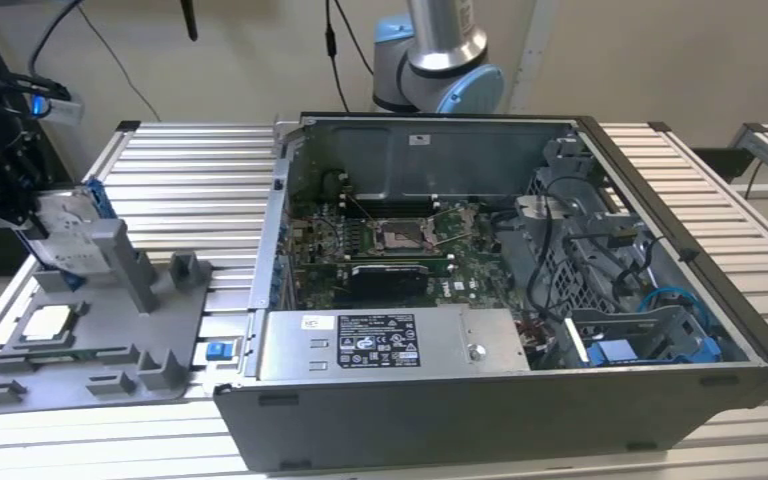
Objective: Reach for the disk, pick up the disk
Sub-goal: 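Pick up the disk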
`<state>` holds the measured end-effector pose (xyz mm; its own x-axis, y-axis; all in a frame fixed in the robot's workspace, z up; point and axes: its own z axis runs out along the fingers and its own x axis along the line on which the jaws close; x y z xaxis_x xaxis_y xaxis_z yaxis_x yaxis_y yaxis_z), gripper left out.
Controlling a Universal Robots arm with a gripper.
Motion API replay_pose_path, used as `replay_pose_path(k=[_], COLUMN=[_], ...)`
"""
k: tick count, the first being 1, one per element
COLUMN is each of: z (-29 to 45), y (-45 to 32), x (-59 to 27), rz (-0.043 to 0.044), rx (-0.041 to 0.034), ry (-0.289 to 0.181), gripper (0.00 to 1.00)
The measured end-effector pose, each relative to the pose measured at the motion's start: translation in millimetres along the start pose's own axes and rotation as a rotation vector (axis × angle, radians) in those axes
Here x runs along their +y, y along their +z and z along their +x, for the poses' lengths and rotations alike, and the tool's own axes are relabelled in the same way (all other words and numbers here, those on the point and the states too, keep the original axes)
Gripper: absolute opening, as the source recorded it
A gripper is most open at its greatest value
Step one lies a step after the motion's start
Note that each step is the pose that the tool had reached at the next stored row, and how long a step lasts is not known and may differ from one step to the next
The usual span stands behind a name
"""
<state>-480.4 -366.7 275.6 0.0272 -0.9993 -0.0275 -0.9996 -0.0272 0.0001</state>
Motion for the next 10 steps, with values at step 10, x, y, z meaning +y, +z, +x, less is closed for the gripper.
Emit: replay_pose_path(k=[10], z=[-0.4], y=[-15.2], x=[0.0], rz=[0.0001], rx=[0.0], ry=[0.0], gripper=[0.0])
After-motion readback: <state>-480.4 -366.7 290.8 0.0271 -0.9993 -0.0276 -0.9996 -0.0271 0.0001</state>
